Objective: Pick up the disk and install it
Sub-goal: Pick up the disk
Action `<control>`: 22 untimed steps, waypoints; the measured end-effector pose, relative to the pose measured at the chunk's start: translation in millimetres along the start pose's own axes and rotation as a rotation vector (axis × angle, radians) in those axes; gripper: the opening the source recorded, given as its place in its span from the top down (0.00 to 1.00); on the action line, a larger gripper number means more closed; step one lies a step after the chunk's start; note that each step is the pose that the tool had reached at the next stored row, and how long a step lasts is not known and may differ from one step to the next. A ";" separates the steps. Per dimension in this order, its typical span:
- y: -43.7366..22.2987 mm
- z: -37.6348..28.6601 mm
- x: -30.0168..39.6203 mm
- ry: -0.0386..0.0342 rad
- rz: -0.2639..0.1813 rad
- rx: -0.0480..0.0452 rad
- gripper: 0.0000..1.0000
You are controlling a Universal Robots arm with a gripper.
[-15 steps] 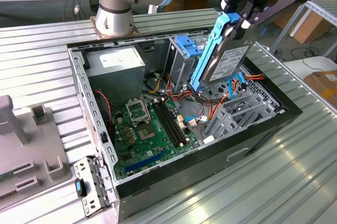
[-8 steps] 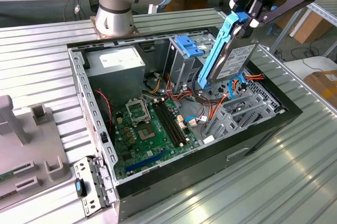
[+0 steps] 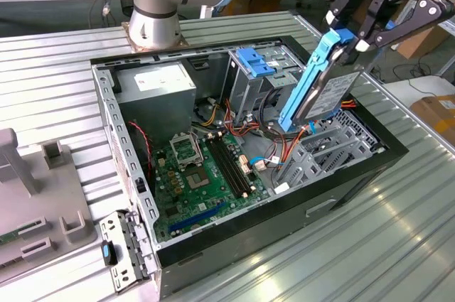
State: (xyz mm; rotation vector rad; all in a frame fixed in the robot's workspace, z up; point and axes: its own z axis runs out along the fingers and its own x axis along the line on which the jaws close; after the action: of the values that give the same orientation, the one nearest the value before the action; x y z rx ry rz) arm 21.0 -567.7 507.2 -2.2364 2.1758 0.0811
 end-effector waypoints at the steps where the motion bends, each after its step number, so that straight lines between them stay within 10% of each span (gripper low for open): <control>1: -0.2 -0.1 2.4 0.0001 0.000 0.0000 0.64; 6: -8.4 -0.2 7.2 0.0001 0.000 0.0000 0.64; 13: -42.8 0.1 12.2 -0.0004 0.000 0.0001 0.64; 22: -50.2 6.0 14.6 -0.0043 0.051 0.0037 0.64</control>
State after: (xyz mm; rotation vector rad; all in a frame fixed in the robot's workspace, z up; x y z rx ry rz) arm 71.5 -580.6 499.3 -2.1773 2.2287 0.0825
